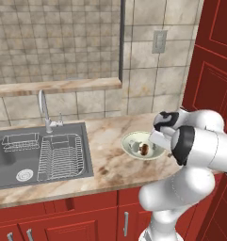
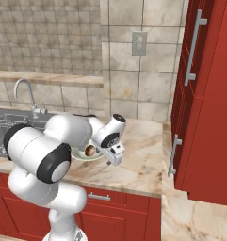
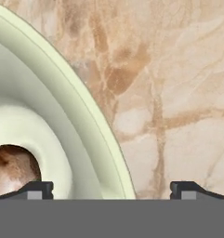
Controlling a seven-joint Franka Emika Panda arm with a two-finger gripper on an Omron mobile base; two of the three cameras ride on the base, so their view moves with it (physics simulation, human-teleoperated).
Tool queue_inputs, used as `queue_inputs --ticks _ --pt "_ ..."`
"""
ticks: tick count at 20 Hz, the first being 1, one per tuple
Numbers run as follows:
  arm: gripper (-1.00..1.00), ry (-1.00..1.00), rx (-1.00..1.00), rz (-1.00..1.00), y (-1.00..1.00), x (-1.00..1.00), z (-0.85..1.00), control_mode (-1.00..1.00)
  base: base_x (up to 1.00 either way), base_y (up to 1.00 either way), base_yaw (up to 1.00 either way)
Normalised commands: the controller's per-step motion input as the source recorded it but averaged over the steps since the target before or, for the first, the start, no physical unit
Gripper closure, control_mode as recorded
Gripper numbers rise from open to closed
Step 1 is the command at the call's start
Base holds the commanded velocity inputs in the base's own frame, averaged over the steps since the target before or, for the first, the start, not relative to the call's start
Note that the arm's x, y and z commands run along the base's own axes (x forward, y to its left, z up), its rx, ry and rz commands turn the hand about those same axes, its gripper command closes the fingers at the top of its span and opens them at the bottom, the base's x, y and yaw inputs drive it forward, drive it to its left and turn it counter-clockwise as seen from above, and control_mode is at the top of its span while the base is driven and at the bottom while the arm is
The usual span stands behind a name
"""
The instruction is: Dump the mushroom and garlic from the bowl so the bowl can be washed. Place the bowl in the sink after clearing the leftovers.
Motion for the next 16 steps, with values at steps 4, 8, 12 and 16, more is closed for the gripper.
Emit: queue_inputs --ticks 4,8,12,16 --pt "1.0 -0.03 0.03 0.0 0.0 0.17 -0.04 -1.0 0.0 0.0 0.0" --pt "1.0 0.0 0.0 0.0 0.0 0.0 0.0 -1.0 0.0 0.0 0.0" --pt "1.0 -0.06 0.0 0.0 0.03 0.0 0.01 -1.0 0.0 0.0 0.0" --pt "1.0 -0.23 0.0 0.0 0.15 -0.01 0.25 -1.0 0.0 0.0 0.0"
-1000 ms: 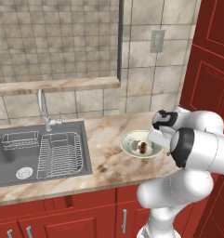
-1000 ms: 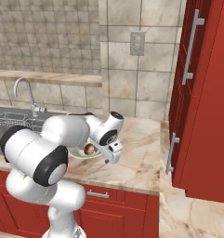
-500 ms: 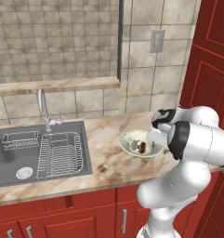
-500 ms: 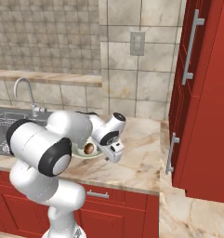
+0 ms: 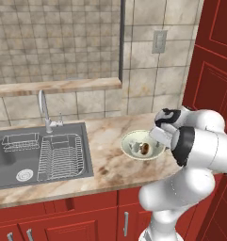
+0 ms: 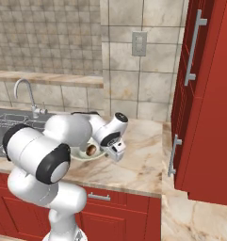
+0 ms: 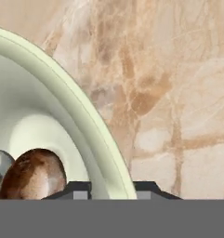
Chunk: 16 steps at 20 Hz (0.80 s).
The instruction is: Dump the mushroom and garlic from the bowl so the bowl can be washed. Place the bowl in the sink after clearing the leftovers.
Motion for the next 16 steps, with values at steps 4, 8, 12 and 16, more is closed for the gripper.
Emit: queue_inputs --ticks 4,8,12,16 --pt "1.0 -0.22 0.04 0.0 0.51 -0.02 0.56 -1.0 0.0 0.0 0.0" --pt "1.0 -0.19 0.07 -0.01 0.97 0.0 0.52 -1.0 0.0 0.0 0.0" --pt "1.0 -0.16 0.1 0.0 1.0 0.0 0.53 -1.0 0.0 0.0 0.0" --pt "1.0 -0.14 0.13 0.0 1.0 0.01 0.56 -1.0 0.0 0.0 0.0"
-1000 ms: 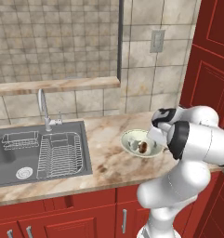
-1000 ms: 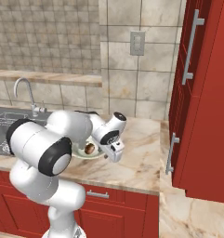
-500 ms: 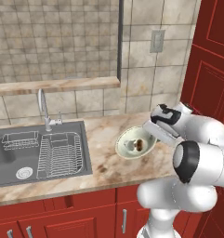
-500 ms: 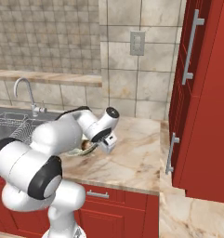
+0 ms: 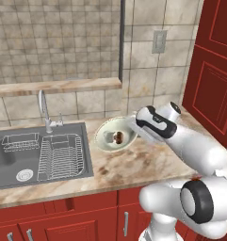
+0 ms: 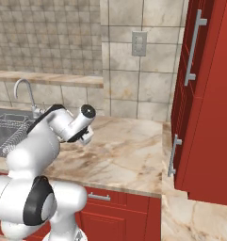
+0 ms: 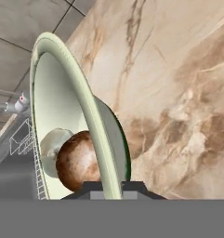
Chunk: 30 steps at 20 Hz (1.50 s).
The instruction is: Dump the mushroom and garlic from the bowl so the bowl can be washed. Place the bowl in the sink after clearing the leftovers.
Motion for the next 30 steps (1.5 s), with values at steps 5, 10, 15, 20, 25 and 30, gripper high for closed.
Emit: queue_inputs --ticks 5,10,15,20,25,30 --pt "1.0 -0.06 0.05 0.0 1.0 0.17 0.3 -1.0 0.0 0.0 0.0" --pt "1.0 0.0 -0.04 0.0 1.0 0.38 0.04 -1.0 0.0 0.0 0.0" --pt "1.0 0.06 -0.22 0.0 0.68 0.33 0.0 -1.0 0.0 0.0 0.0" --pt "1.0 0.07 -0.28 0.0 0.2 0.13 -0.18 -1.0 0.0 0.0 0.0" --pt "1.0 0.0 -0.3 0.0 0.05 0.16 -0.18 -1.0 0.0 0.0 0.0" --pt "1.0 -0.02 -0.16 0.0 0.21 0.02 0.03 -1.0 0.0 0.0 0.0"
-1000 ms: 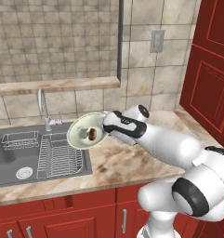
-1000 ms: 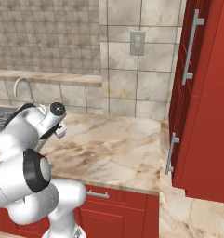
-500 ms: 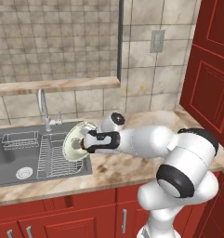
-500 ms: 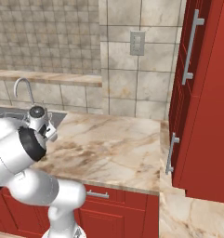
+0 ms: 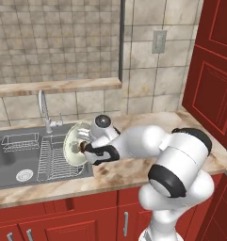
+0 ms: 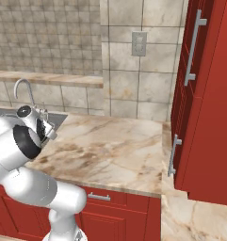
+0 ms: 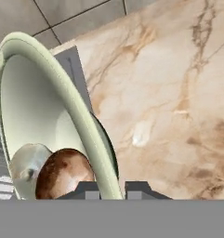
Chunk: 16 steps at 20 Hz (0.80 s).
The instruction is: Dump the mushroom and garlic from the bowl so the bowl can be washed. Place the bowl in the sink after clearing the leftovers.
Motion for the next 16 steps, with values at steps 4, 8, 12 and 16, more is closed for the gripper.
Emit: queue_inputs --ticks 4,8,12,16 --pt "1.0 -0.15 -0.15 0.0 0.26 -0.03 0.21 -1.0 0.0 0.0 0.0" --pt "1.0 0.01 -0.1 0.0 0.11 0.0 0.0 -1.0 0.0 0.0 0.0" --pt "1.0 -0.03 -0.17 0.0 0.3 -0.01 0.0 -1.0 0.0 0.0 0.0" --pt "1.0 -0.04 -0.24 0.02 0.46 -0.08 0.0 -1.0 0.0 0.0 0.0"
